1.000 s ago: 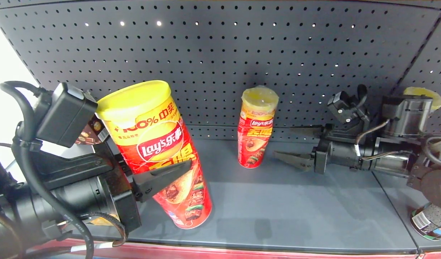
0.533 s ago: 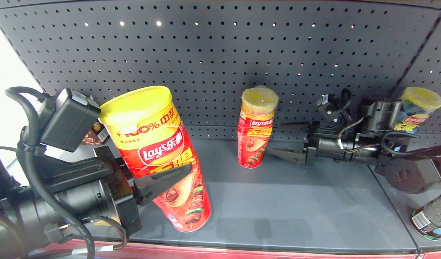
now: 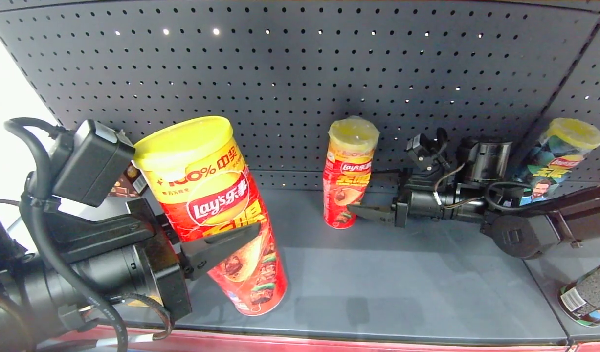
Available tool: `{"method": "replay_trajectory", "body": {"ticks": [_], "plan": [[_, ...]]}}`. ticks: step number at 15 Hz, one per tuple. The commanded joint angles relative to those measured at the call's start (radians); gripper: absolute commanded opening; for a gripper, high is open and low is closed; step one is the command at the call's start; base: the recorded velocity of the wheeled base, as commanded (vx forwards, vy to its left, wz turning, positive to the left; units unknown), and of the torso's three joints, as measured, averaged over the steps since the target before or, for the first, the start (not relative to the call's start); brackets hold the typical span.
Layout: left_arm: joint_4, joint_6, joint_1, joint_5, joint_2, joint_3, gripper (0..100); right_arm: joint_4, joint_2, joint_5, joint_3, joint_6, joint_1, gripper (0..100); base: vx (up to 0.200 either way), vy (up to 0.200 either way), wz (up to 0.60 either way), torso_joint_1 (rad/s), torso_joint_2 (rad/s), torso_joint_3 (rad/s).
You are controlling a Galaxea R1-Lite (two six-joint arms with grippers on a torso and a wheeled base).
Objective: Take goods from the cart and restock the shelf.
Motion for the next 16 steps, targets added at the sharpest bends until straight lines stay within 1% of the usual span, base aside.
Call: {"method": "replay_trajectory", "body": {"ticks": [1, 4, 9, 11, 14, 16], "plan": [[0.0, 0.0, 0.0, 0.001, -0.003, 0.002, 0, -0.001, -0.014, -0.001, 0.023, -0.001, 0.013, 100, 0.0, 0.0, 0.0, 0.0, 0.0, 0.0], [0.0, 0.0, 0.0, 0.001, -0.003, 0.007, 0, -0.002, -0.06, -0.002, 0.101, -0.004, 0.042, 100, 0.0, 0.0, 0.0, 0.0, 0.0, 0.0], [-0.002, 0.0, 0.0, 0.001, -0.013, 0.043, 0, -0.002, -0.102, -0.005, 0.145, -0.004, 0.056, 100, 0.0, 0.0, 0.0, 0.0, 0.0, 0.0], [-0.002, 0.0, 0.0, 0.001, -0.02, 0.043, 0, -0.002, -0.094, -0.011, 0.139, -0.004, 0.047, 100, 0.0, 0.0, 0.0, 0.0, 0.0, 0.0], [0.0, 0.0, 0.0, 0.001, -0.02, 0.043, 0, -0.004, -0.024, -0.047, 0.057, -0.001, 0.033, 100, 0.0, 0.0, 0.0, 0.0, 0.0, 0.0], [0.0, 0.0, 0.0, 0.001, -0.02, 0.043, 0, -0.004, 0.009, -0.051, 0.007, 0.001, 0.033, 100, 0.0, 0.0, 0.0, 0.0, 0.0, 0.0]]}}
